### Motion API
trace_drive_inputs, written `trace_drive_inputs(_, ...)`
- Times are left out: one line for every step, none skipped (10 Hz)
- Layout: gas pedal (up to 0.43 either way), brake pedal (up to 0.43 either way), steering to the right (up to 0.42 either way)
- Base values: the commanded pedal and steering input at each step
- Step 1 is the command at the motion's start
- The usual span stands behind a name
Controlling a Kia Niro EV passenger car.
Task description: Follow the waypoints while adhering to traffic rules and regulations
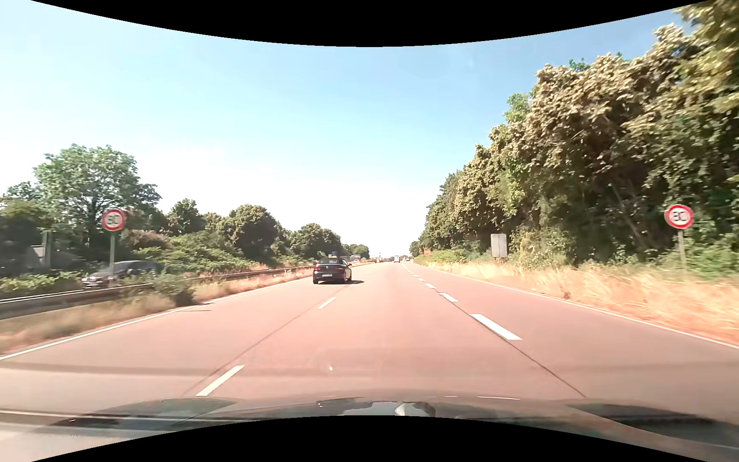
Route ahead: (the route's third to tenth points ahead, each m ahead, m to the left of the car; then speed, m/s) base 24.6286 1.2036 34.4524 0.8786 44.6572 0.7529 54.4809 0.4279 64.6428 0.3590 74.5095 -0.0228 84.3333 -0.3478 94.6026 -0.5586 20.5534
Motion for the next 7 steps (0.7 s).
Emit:
trace_drive_inputs(0.189, 0.0, 0.004)
trace_drive_inputs(0.189, 0.0, 0.004)
trace_drive_inputs(0.189, 0.0, 0.004)
trace_drive_inputs(0.189, 0.0, 0.004)
trace_drive_inputs(0.189, 0.0, 0.004)
trace_drive_inputs(0.189, 0.0, 0.003)
trace_drive_inputs(0.189, 0.0, 0.003)
